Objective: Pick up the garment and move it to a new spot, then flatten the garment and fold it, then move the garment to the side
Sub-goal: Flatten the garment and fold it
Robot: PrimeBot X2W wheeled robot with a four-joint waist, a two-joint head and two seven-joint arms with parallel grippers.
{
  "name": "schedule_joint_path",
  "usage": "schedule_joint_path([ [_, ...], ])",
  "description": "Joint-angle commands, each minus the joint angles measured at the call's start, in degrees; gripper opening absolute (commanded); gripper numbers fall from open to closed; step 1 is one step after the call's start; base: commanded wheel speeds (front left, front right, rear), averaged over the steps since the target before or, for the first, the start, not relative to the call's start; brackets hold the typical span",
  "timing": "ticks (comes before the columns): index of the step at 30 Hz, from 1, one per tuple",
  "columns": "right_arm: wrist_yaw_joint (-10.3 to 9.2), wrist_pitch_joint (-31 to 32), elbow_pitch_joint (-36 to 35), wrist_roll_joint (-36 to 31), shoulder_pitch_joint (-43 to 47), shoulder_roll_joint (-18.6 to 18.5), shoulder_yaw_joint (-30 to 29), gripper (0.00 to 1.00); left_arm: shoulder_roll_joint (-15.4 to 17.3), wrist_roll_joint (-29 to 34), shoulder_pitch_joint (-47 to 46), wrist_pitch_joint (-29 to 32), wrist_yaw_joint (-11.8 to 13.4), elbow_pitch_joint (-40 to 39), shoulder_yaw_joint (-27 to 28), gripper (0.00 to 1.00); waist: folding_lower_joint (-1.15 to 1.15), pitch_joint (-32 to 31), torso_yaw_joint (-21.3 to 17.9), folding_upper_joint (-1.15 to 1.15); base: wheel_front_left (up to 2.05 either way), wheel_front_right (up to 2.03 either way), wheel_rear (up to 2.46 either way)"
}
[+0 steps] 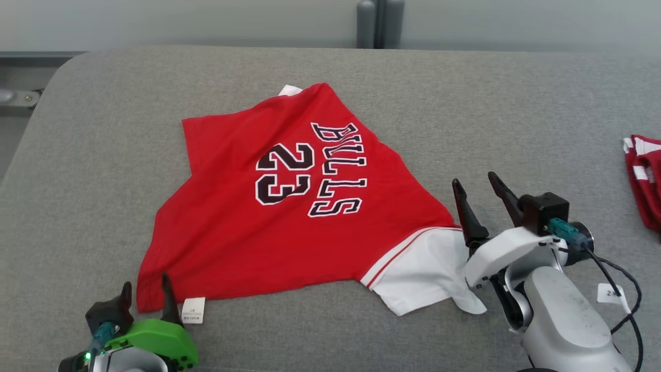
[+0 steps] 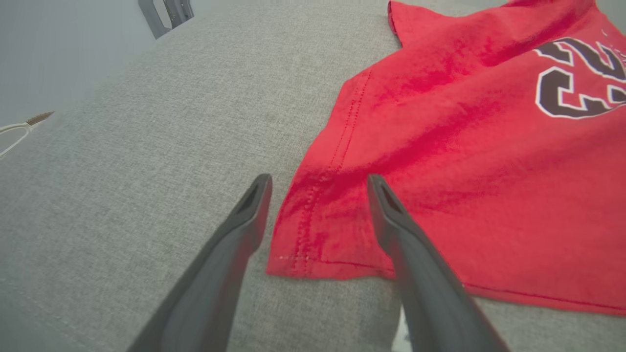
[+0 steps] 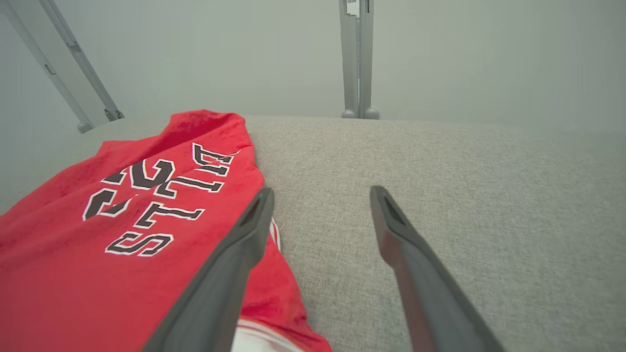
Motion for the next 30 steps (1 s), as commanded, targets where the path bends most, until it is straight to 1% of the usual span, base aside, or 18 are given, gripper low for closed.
schedule_joint_path([
  [1, -0.09, -0.03, 2.2, 0.98, -1.64, -0.67, 1.3, 1.0, -0.01, -0.36, -1.14, 0.1, -0.57, -0.31, -1.21, 1.0, 0.0, 2.46, 3.59, 0.0, 0.0, 0.0, 0.0],
  [2, -0.09, -0.03, 4.1, 1.63, -2.98, -1.08, 2.55, 1.0, -0.03, -1.03, -1.37, 0.11, -0.65, -0.57, -2.24, 1.0, 0.0, 2.81, 4.46, 0.0, 0.0, 0.0, 0.0],
  [3, -0.09, -0.03, 4.1, 1.63, -2.98, -1.08, 2.55, 1.0, -0.03, -1.03, -1.37, 0.11, -0.65, -0.57, -2.24, 1.0, 0.0, 2.81, 4.46, 0.0, 0.0, 0.0, 0.0],
  [4, -0.09, -0.03, 6.02, 2.84, -4.1, -1.28, 3.56, 1.0, -0.02, -1.58, -1.7, 0.11, -0.73, -0.87, -3.55, 1.0, 0.0, 3.25, 5.5, 0.0, 0.0, 0.0, 0.0],
  [7, -0.09, -0.03, 10.23, 4.58, -7.44, -2.03, 6.33, 1.0, 0.05, -3.49, -1.93, 0.1, 0.03, -1.76, -6.5, 1.0, 0.0, 4.17, 8.0, 0.0, 0.0, 0.0, 0.0],
  [11, -0.09, -0.03, 14.71, 5.83, -10.58, -2.79, 7.9, 1.0, 0.04, -5.22, -1.63, 0.1, 1.09, -2.89, -9.5, 1.0, 0.0, 4.82, 10.63, 0.0, 0.0, 0.0, 0.0],
  [16, -0.09, -0.03, 19.7, 6.14, -13.41, -3.13, 9.2, 1.0, 0.02, -6.31, -1.26, 0.09, 1.89, -4.95, -11.44, 1.0, 0.0, 5.4, 12.61, 0.0, 0.0, 0.0, 0.0],
  [17, -0.09, -0.03, 20.61, 6.19, -13.77, -3.11, 9.32, 0.96, 0.01, -6.45, -1.15, 0.09, 2.03, -5.31, -11.72, 1.0, 0.0, 5.46, 12.83, 0.0, 0.0, 0.0, 0.0],
  [18, -0.09, -0.03, 21.23, 6.34, -14.18, -3.05, 9.4, 0.64, 0.02, -6.58, -1.02, 0.09, 2.08, -5.55, -11.92, 1.0, 0.0, 5.51, 12.97, 0.0, 0.0, 0.0, 0.0],
  [19, -0.09, -0.03, 21.87, 6.45, -14.49, -3.05, 9.51, 0.36, 0.01, -6.78, -0.92, 0.09, 2.18, -5.76, -12.19, 1.0, 0.0, 5.58, 13.09, 0.0, 0.0, 0.0, 0.0],
  [20, -0.09, -0.03, 22.31, 6.59, -14.76, -3.0, 9.62, 0.0, 0.02, -6.88, -0.84, 0.09, 2.21, -5.91, -12.37, 1.0, 0.0, 5.63, 13.15, 0.0, 0.0, 0.0, 0.0],
  [25, -0.09, -0.03, 21.91, 6.97, -15.2, -2.66, 11.09, 0.0, 0.02, -7.5, -0.49, 0.09, 2.57, -6.08, -13.03, 1.0, 0.0, 5.4, 12.76, 0.0, 0.0, 0.0, 0.0],
  [30, -0.08, -0.03, 17.08, 6.59, -15.05, -2.3, 13.35, 0.0, 0.01, -7.35, -0.66, 0.09, 2.36, -6.16, -13.48, 1.0, 0.0, 4.97, 11.94, 0.0, 0.0, 0.0, 0.0],
])
